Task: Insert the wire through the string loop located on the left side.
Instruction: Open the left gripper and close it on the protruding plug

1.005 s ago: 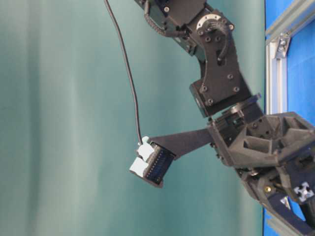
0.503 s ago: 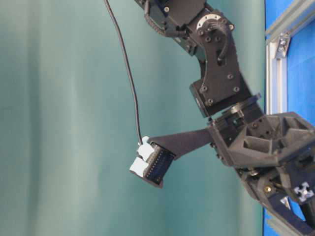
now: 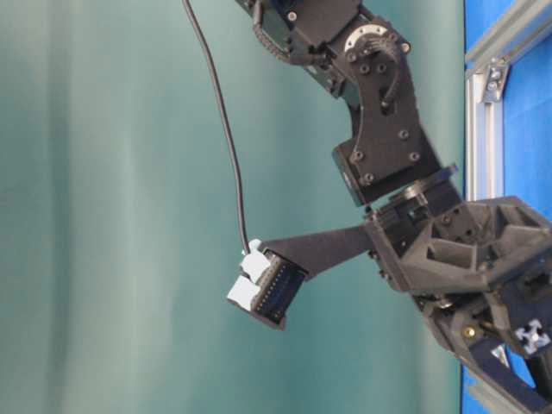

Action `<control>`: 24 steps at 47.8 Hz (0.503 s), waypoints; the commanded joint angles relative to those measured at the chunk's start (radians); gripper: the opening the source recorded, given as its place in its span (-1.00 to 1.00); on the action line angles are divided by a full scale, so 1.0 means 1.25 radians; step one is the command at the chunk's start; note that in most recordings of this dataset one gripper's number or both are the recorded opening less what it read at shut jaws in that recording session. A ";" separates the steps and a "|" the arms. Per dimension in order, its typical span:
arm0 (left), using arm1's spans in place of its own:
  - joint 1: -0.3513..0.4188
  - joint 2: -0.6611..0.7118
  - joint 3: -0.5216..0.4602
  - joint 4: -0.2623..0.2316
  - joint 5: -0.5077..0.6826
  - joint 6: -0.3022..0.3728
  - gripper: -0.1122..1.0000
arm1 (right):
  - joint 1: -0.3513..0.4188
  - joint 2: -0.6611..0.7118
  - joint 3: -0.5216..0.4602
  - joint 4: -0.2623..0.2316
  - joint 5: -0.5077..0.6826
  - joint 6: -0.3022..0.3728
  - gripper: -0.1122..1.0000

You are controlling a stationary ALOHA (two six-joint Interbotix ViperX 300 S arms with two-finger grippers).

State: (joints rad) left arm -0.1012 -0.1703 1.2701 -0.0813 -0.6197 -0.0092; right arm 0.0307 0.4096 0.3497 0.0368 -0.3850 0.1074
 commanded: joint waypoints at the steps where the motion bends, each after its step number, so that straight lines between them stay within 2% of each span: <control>1: -0.002 -0.006 -0.009 0.001 -0.007 0.000 0.78 | 0.001 -0.016 -0.015 0.002 -0.004 0.001 -0.81; 24: -0.002 -0.004 -0.011 0.001 -0.010 0.001 0.74 | 0.001 -0.015 -0.015 0.002 -0.002 0.001 -0.81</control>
State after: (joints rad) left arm -0.1028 -0.1703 1.2686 -0.0813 -0.6213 -0.0092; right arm 0.0322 0.4096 0.3497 0.0368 -0.3850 0.1074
